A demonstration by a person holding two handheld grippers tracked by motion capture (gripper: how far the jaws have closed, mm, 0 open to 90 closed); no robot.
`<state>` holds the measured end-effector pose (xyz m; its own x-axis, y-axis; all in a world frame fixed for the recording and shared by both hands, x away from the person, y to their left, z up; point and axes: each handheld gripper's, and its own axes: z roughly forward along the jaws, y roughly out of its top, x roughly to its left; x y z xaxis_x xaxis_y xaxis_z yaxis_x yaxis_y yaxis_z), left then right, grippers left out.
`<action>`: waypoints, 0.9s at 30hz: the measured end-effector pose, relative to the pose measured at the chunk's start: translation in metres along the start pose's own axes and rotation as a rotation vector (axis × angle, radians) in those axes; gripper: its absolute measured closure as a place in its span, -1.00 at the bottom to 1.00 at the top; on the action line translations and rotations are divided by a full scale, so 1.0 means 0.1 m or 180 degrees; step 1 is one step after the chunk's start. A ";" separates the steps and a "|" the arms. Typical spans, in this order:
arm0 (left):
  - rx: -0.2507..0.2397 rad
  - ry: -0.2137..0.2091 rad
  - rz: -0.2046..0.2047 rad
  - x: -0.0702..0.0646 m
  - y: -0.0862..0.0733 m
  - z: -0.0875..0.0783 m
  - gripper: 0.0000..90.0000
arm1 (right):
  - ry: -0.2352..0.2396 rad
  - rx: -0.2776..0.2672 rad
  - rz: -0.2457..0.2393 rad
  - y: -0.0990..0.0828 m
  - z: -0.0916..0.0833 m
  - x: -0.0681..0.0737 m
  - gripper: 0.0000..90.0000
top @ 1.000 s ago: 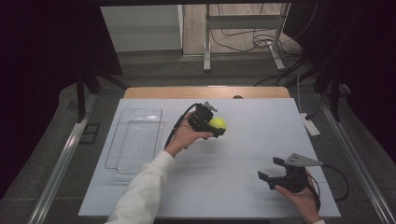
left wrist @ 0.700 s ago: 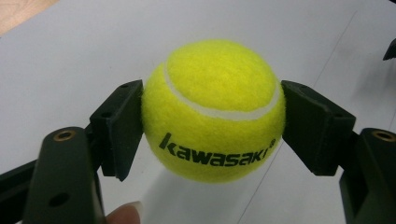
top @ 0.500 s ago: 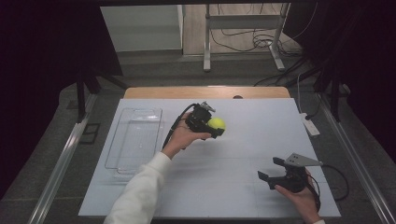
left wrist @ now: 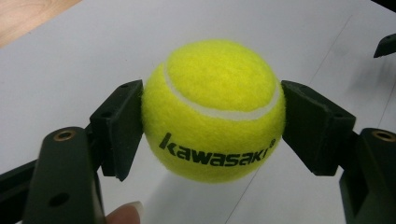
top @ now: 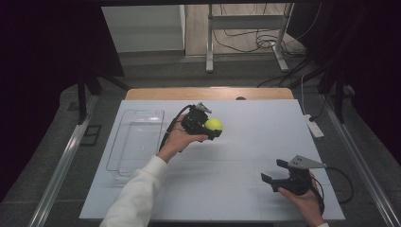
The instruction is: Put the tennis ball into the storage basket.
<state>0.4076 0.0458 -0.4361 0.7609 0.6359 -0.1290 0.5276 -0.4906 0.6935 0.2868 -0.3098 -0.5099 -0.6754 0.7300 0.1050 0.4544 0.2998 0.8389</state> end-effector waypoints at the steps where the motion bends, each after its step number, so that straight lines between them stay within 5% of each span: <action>1: 0.0001 0.0003 0.0002 0.00 -0.01 -0.01 -0.41 | 0.0000 0.0000 0.0000 0.00 0.00 0.00 -0.78; 27: -0.0085 0.0061 -0.0029 0.04 -0.10 -0.19 -0.41 | -0.0005 0.0007 -0.0003 0.00 0.00 0.00 -0.78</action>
<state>0.3983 0.0651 -0.4304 0.7486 0.6517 -0.1221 0.5240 -0.4687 0.7111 0.2873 -0.3100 -0.5105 -0.6749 0.7306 0.1032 0.4549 0.3018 0.8378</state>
